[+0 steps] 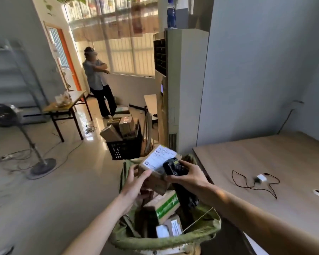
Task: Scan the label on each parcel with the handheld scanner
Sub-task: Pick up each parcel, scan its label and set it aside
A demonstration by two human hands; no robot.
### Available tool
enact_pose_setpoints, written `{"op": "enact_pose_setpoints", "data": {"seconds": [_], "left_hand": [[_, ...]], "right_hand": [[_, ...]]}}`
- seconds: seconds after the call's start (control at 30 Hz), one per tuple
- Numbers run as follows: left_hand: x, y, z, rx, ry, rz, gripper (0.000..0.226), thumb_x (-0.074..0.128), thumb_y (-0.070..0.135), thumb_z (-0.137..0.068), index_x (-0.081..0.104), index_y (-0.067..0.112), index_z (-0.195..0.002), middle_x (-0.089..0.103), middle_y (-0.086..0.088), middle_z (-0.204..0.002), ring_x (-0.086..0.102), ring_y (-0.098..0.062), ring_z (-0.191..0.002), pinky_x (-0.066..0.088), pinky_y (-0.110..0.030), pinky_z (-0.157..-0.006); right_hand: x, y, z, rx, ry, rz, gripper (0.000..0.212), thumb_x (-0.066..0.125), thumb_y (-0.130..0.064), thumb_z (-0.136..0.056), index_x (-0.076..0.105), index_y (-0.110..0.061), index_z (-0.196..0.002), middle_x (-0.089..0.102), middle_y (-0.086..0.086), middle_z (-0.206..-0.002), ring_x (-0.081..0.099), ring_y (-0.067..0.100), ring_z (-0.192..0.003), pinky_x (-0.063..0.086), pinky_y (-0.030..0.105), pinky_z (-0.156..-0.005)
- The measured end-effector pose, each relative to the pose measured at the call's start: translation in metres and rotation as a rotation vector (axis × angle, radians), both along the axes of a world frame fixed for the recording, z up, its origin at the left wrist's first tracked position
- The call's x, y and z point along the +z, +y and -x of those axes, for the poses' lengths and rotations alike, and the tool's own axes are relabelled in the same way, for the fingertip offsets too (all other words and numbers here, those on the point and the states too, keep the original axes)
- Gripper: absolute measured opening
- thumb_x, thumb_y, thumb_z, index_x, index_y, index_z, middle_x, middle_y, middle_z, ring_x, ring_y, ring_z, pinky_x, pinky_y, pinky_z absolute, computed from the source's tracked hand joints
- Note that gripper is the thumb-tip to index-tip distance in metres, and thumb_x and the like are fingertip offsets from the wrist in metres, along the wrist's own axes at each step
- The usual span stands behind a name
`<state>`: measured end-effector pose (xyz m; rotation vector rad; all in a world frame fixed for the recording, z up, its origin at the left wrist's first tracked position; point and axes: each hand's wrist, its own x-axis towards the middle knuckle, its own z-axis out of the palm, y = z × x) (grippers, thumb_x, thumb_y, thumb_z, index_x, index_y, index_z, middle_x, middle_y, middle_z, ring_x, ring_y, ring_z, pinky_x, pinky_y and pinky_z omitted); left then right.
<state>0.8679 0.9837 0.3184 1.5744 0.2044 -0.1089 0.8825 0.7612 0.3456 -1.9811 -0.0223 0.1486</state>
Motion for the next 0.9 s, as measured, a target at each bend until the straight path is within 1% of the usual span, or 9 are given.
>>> {"op": "enact_pose_setpoints", "data": {"seconds": [0.07, 0.2, 0.27, 0.33, 0.43, 0.63, 0.73, 0.77, 0.9], "left_hand": [[-0.02, 0.005, -0.031, 0.026, 0.026, -0.049, 0.045, 0.074, 0.051, -0.083, 0.052, 0.035, -0.12, 0.07, -0.007, -0.113, 0.069, -0.022, -0.099, 0.057, -0.037, -0.072], [-0.066, 0.008, -0.088, -0.015, 0.066, -0.112, 0.059, 0.08, 0.051, -0.075, 0.055, 0.036, -0.126, 0.068, 0.005, -0.118, 0.067, -0.001, -0.099, 0.052, -0.018, -0.08], [-0.091, 0.003, -0.113, -0.042, 0.133, -0.103, 0.081, 0.084, 0.056, -0.069, 0.052, 0.031, -0.139, 0.067, 0.0, -0.125, 0.066, -0.014, -0.112, 0.054, -0.033, -0.097], [-0.116, -0.002, -0.137, -0.031, 0.183, -0.087, 0.091, 0.087, 0.059, -0.063, 0.053, 0.027, -0.142, 0.067, -0.005, -0.127, 0.064, -0.023, -0.118, 0.05, -0.047, -0.105], [-0.149, -0.011, -0.167, -0.002, 0.233, -0.097, 0.079, 0.088, 0.057, -0.063, 0.059, 0.031, -0.132, 0.071, 0.002, -0.12, 0.067, -0.019, -0.112, 0.053, -0.047, -0.101], [-0.199, -0.023, -0.212, -0.049, 0.294, -0.146, 0.07, 0.082, 0.064, -0.061, 0.064, 0.039, -0.124, 0.075, 0.01, -0.11, 0.07, -0.013, -0.105, 0.057, -0.043, -0.096], [-0.216, -0.027, -0.233, -0.06, 0.321, -0.165, 0.073, 0.08, 0.067, -0.062, 0.062, 0.038, -0.127, 0.073, 0.008, -0.112, 0.07, -0.013, -0.104, 0.058, -0.042, -0.093], [-0.221, -0.027, -0.238, -0.058, 0.335, -0.172, 0.07, 0.079, 0.066, -0.067, 0.06, 0.039, -0.129, 0.071, 0.006, -0.115, 0.068, -0.014, -0.106, 0.057, -0.041, -0.094], [-0.237, -0.018, -0.247, 0.027, 0.411, -0.216, 0.054, 0.073, 0.055, -0.084, 0.058, 0.031, -0.13, 0.065, 0.004, -0.118, 0.06, -0.014, -0.108, 0.048, -0.043, -0.101]], "right_hand": [[-0.018, 0.003, -0.036, 0.0, 0.018, -0.013, 0.092, 0.094, -0.055, -0.044, 0.069, -0.037, -0.131, 0.077, -0.019, -0.1, 0.074, 0.0, -0.086, 0.061, 0.024, -0.084], [-0.057, -0.002, -0.108, 0.027, 0.061, 0.026, 0.094, 0.097, -0.051, -0.049, 0.066, -0.033, -0.137, 0.076, -0.02, -0.103, 0.072, -0.003, -0.089, 0.055, 0.014, -0.079], [-0.08, -0.006, -0.14, 0.045, 0.115, 0.055, 0.097, 0.098, -0.049, -0.053, 0.062, -0.033, -0.142, 0.075, -0.017, -0.112, 0.071, 0.0, -0.095, 0.055, 0.018, -0.083], [-0.104, -0.011, -0.168, 0.056, 0.169, 0.069, 0.098, 0.097, -0.051, -0.053, 0.062, -0.032, -0.142, 0.074, -0.015, -0.113, 0.071, 0.003, -0.096, 0.058, 0.024, -0.088], [-0.141, -0.017, -0.2, 0.054, 0.251, 0.072, 0.095, 0.098, -0.047, -0.057, 0.062, -0.029, -0.143, 0.075, -0.011, -0.114, 0.072, 0.009, -0.098, 0.061, 0.033, -0.092], [-0.197, -0.026, -0.235, 0.028, 0.357, 0.122, 0.101, 0.097, -0.048, -0.062, 0.053, -0.026, -0.15, 0.07, -0.008, -0.122, 0.067, 0.007, -0.102, 0.056, 0.023, -0.083], [-0.21, -0.029, -0.25, 0.005, 0.372, 0.141, 0.103, 0.096, -0.052, -0.062, 0.05, -0.028, -0.152, 0.069, -0.008, -0.126, 0.067, 0.012, -0.109, 0.058, 0.033, -0.095], [-0.213, -0.031, -0.253, -0.007, 0.376, 0.158, 0.102, 0.095, -0.053, -0.062, 0.05, -0.03, -0.151, 0.069, -0.01, -0.125, 0.067, 0.012, -0.108, 0.058, 0.033, -0.094], [-0.218, -0.041, -0.252, -0.077, 0.358, 0.22, 0.084, 0.094, -0.051, -0.064, 0.059, -0.036, -0.139, 0.065, -0.027, -0.097, 0.065, -0.002, -0.087, 0.048, 0.013, -0.067]]}}
